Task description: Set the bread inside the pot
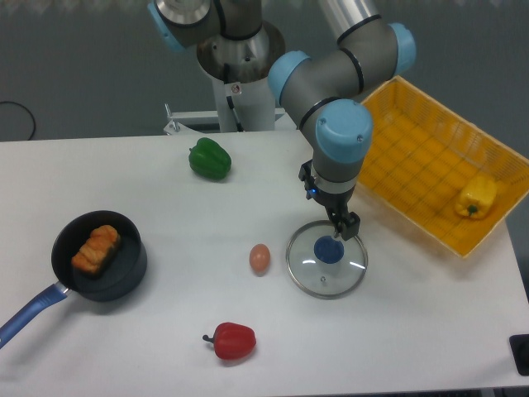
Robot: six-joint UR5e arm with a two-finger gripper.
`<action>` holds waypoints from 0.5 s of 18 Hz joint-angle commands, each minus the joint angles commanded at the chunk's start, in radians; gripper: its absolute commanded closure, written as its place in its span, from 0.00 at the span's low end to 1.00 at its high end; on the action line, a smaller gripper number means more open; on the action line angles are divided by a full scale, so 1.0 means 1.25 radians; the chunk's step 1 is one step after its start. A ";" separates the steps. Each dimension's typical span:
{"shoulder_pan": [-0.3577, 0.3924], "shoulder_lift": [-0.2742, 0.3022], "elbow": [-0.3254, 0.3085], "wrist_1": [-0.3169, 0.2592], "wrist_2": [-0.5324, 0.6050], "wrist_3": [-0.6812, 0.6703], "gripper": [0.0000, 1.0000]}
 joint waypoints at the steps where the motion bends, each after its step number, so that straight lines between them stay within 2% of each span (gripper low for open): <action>1: 0.000 0.000 0.001 0.001 -0.001 0.000 0.00; 9: -0.001 0.002 0.005 0.002 -0.001 0.006 0.00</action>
